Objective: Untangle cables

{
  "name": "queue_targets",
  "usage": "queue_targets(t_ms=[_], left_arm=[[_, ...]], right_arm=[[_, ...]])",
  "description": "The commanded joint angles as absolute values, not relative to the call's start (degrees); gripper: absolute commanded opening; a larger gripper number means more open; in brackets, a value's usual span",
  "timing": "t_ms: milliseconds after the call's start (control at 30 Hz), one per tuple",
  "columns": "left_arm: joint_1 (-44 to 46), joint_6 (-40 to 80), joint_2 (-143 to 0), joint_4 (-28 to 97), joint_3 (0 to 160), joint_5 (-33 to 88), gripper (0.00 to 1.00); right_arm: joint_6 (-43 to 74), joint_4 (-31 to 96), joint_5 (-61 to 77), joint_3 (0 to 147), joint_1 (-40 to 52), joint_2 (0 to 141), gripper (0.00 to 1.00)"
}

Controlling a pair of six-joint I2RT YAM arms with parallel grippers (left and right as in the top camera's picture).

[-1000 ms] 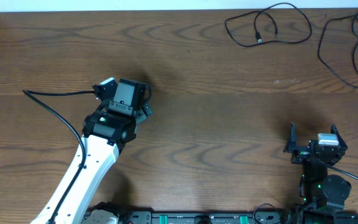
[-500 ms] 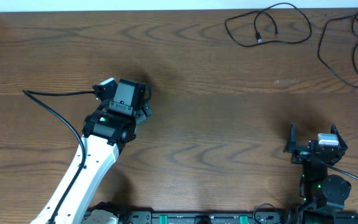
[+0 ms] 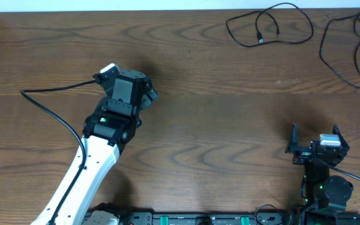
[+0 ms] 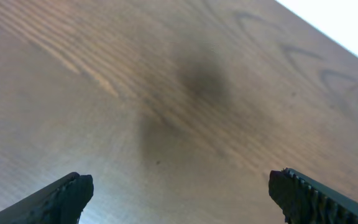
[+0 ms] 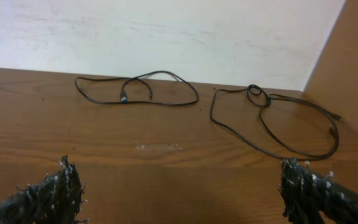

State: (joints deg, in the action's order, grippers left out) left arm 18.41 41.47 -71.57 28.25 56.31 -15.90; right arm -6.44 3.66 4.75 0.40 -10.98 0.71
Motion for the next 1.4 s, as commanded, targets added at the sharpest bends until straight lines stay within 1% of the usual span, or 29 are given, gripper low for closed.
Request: queue_targets(t_ms=[0,233,467,633,767,1000,1367], left_arm=[[17.9,38.4,-68.6,27.7,57.6,-15.7,0.98],[17.9,29.1,-56.4,28.7,58.0,-16.1,0.98],[17.9,28.8,-43.0,31.7,58.0,-18.7,0.98],[17.9,29.2,-35.8,37.2,58.0,-18.7,0.98],[17.9,29.5,-33.1,41.0,57.9,-18.7,0.98],[17.9,35.9,-30.1,46.5,57.5,-18.8,0.98],[17.9,35.9,-28.7,55.4,57.3,-18.7,0.98]], right_arm=[[-5.8,3.9,5.1,0.3,-11.3,0.3,0.99],[-5.8,3.9,5.1,0.3,-11.3,0.3,0.99],[-5.8,3.9,5.1,0.3,-11.3,0.3,0.99],[-5.8,3.9,5.1,0.3,-11.3,0.3,0.99],[-5.8,3.9,5.1,0.3,-11.3,0.3,0.99],[-5.8,3.9,5.1,0.3,-11.3,0.3,0.99],[-5.8,3.9,5.1,0.3,-11.3,0.3,0.99]])
